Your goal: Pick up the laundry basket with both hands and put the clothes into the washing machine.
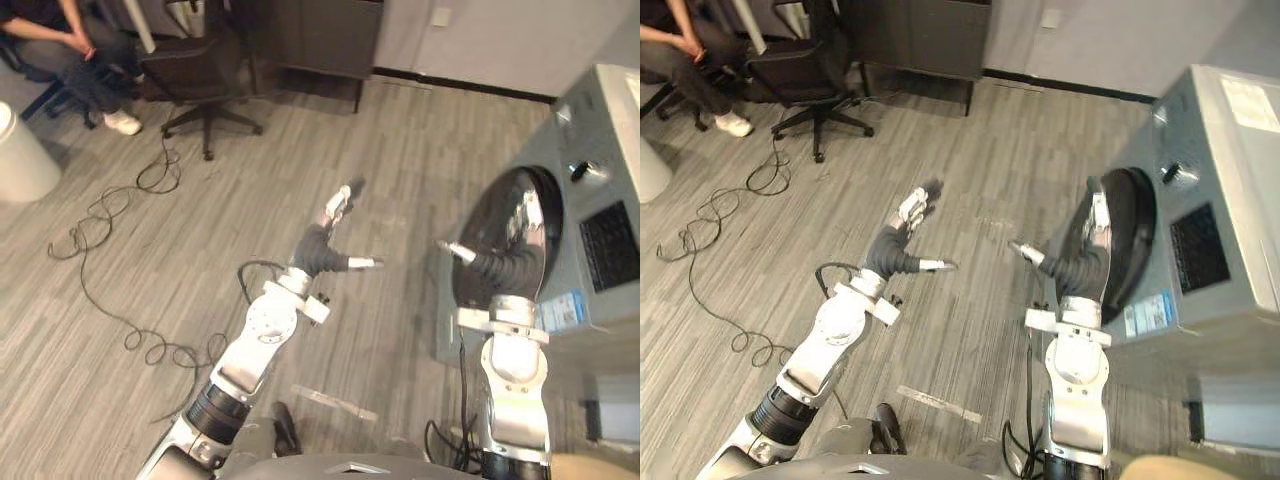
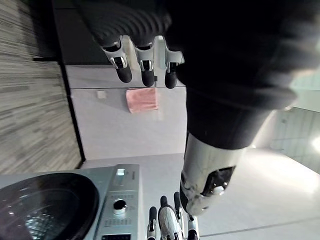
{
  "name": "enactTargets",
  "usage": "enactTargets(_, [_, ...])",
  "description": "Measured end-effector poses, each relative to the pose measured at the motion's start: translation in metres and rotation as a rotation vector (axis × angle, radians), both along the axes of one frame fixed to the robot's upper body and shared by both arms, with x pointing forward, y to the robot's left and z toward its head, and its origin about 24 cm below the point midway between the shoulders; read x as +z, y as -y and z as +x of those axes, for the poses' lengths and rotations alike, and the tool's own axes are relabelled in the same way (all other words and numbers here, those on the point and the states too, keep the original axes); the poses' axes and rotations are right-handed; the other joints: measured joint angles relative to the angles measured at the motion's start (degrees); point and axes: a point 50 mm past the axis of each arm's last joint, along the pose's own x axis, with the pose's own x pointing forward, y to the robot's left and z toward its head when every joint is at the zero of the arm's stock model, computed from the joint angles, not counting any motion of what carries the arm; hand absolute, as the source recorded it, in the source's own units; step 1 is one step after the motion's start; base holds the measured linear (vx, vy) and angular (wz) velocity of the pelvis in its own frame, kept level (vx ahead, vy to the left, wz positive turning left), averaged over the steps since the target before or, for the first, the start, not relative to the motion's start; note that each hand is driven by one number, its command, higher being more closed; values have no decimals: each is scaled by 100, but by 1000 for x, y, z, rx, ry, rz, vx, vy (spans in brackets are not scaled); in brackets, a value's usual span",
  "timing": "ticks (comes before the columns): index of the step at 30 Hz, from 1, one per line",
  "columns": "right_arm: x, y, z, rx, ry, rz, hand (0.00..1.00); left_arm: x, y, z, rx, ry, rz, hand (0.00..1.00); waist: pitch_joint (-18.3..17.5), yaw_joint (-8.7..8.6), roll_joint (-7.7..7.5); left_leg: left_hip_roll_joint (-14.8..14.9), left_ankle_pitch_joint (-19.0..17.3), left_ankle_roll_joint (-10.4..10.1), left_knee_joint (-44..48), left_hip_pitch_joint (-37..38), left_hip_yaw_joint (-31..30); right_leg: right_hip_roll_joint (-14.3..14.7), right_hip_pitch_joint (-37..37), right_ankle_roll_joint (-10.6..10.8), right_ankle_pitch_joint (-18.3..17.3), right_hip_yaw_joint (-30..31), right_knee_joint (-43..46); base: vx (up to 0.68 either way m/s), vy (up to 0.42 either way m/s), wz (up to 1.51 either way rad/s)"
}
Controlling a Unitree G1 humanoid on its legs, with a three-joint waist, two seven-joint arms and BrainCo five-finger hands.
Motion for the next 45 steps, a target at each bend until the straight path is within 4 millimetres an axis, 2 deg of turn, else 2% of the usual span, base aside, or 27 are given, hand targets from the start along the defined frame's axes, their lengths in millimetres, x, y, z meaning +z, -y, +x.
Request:
enactTargets(1, [-9, 0, 1, -7, -39, 22, 0, -11, -5, -4, 4, -38, 23, 0, 8, -6, -5, -27, 2, -2, -159, 183, 22, 290, -227, 70, -223, 257, -15, 119, 48, 2])
enactTargets(2, [-14, 0, 1, -10, -56, 33, 0, -15, -8, -6, 7, -56, 32, 0, 10, -15, -7, -51, 2, -2, -248, 283, 44, 400, -313, 107, -280, 272, -40, 139, 35, -14])
enactTargets(3, [-23, 1, 1, -16, -97, 43, 0, -23, -11, -8, 13, -87, 40, 0, 15, -23, -13, -98, 2, -2, -396, 446, 95, 588, -532, 95, -330, 205, -154, 161, 3, -16])
enactTargets(5, [-39, 3, 3, -27, -174, 50, 0, -27, -14, -9, 15, -107, 46, 0, 28, -40, -8, -133, -2, -10, -572, 582, 170, 683, -859, -2, -309, -332, -405, 148, -17, -22])
enactTargets(6, [-50, 3, 5, -31, -227, 46, 0, -31, -18, -7, 29, -123, 54, 0, 29, -45, -6, -127, -17, -51, -633, 620, 246, 697, -1032, -152, -169, -824, -709, 162, -57, -30])
enactTargets(7, [-61, 5, 6, -37, -281, 54, 0, -41, -22, -4, 46, -160, 74, 0, 70, -118, -10, -127, -80, -158, -598, 691, 305, 720, -1062, -298, 286, -1167, -1165, 178, -66, -24])
enactTargets(8, [-65, 5, 6, -39, -296, 58, 0, -45, -23, -3, 49, -174, 81, 0, 68, -157, -12, -131, -95, -179, -580, 701, 301, 728, -1040, -299, 495, -1156, -1229, 246, -97, -21])
enactTargets(9, [-75, 7, 5, -47, -347, 65, 0, -58, -28, -2, 72, -222, 117, 0, 65, -201, 54, -71, -136, -268, -590, 748, 348, 827, -970, -253, 655, -1158, -1338, 228, -105, -27])
enactTargets(12, [-87, 15, -1, -85, -414, 69, 0, -92, -40, 0, 137, -335, 222, 0, 128, -314, 135, 42, -147, -376, -562, 858, 493, 921, -890, -319, 583, -1155, -1317, 198, -102, -19])
enactTargets(14, [-94, 24, -12, -132, -454, 49, 0, -111, -49, -6, 181, -405, 270, 0, 168, -347, 118, 178, -209, -491, 158, 831, 742, 883, -603, -225, 383, -1123, -1315, 184, -60, 1])
enactTargets(16, [-98, 29, -21, -157, -481, 48, 0, -125, -61, -16, 244, -464, 278, 0, 230, -358, 117, 576, -181, -482, 1541, 632, 1030, 863, -272, -158, 227, -1098, -1321, 104, -37, -14])
enactTargets(17, [-101, 31, -26, -163, -498, 45, 0, -134, -70, -25, 291, -507, 279, 0, 250, -304, 165, 952, -8, -267, 2455, 490, 1185, 939, -88, -146, 91, -993, -1256, 114, -31, -47])
enactTargets(18, [-103, 31, -29, -164, -508, 45, 0, -140, -77, -31, 323, -538, 280, 0, 252, -266, 186, 1147, 211, -118, 2951, 416, 1188, 989, -9, -147, 8, -863, -1183, 114, -14, -57])
enactTargets(19, [-103, 31, -30, -166, -513, 45, 0, -144, -80, -35, 339, -559, 280, 0, 242, -251, 201, 1244, 376, -95, 3206, 355, 1177, 1014, 15, -166, -36, -775, -1157, 174, 21, -73])
enactTargets(20, [-103, 31, -32, -169, -512, 43, 0, -153, -86, -42, 374, -606, 288, 0, 276, -252, 149, 1430, 951, 0, 3698, 185, 1190, 1034, 75, -198, -75, -499, -1182, 203, 59, -77])
enactTargets(21, [-100, 31, -32, -169, -505, 40, 0, -157, -91, -44, 391, -630, 295, 0, 313, -197, 101, 1530, 751, -88, 3955, 22, 1194, 1026, 89, -198, -64, -327, -1229, 237, 85, -90])
enactTargets(23, [-99, 32, -32, -183, -508, 34, 0, -167, -87, -49, 386, -685, 294, 0, 332, -150, 66, 1606, -85, -215, 3580, -106, 1011, 1021, 98, -169, -46, 75, -1326, 163, 65, -85])
enactTargets(26, [-97, 34, -29, -185, -497, 25, 0, -173, -86, -53, 397, -724, 285, 0, 348, -113, 38, 1453, -383, -488, 2171, -229, 311, 968, 94, -123, -47, 482, -1396, 164, 170, -83])
enactTargets(28, [-95, 45, -25, -226, -500, -30, 0, -174, -88, -54, 424, -731, 284, 0, 343, -114, 49, 1177, -148, -812, 487, -229, -441, 869, -6, 178, -73, 815, -1395, 175, 311, -80])
enactTargets(29, [-94, 50, -26, -241, -504, -47, 0, -175, -88, -54, 426, -735, 281, 0, 324, -109, 103, 1180, 24, -833, 207, -230, -455, 869, -33, 296, -102, 905, -1378, 211, 414, -69])
enactTargets(30, [-88, 64, -29, -287, -507, -100, 0, -176, -86, -54, 433, -743, 267, 0, 325, -127, 278, 1163, 402, -775, -35, -229, -490, 870, -38, 512, -185, 998, -1324, 230, 492, -54])
enactTargets(31, [-91, 72, -32, -332, -532, -125, 0, -177, -93, -53, 455, -748, 274, 0, 332, -130, 196, 980, 435, -1057, 135, -251, -498, 687, -119, 697, -273, 1209, -1192, 228, 484, -40])
enactTargets(33, [-91, 81, -30, -383, -560, -172, 0, -172, -104, -48, 494, -716, 284, 0, 377, -172, -72, 667, 239, -820, 230, -344, -210, 342, -255, 896, -93, 1420, -1413, 182, 406, -39])
enactTargets(34, [-89, 87, -21, -410, -563, -196, 0, -169, -114, -44, 522, -701, 296, 0, 415, -153, -146, 589, 130, -657, 325, -490, 12, 225, -357, 964, 193, 1590, -1696, 167, 455, -67])
enactTargets(37, [-75, 100, 11, -427, -541, -245, 0, -163, -129, -41, 561, -672, 309, 0, 536, -123, -114, 547, -26, -400, 431, -643, 443, 117, -531, 1019, 922, 1816, -2292, 65, 325, -73])
enactTargets(39, [-50, 110, 37, -448, -477, -272, 0, -154, -130, -34, 565, -629, 297, 0, 625, -33, 0, 480, -128, -267, 425, -733, 711, 30, -671, 1004, 1449, 1841, -2667, 14, 308, -64])
enactTargets(45, [-24, 129, 55, -513, -416, -289, 0, -145, -125, -24, 557, -588, 253, 0, 847, 23, 23, 435, -137, -248, 460, -1074, 704, -31, -953, 993, 1596, 1503, -2778, -13, 120, -4])
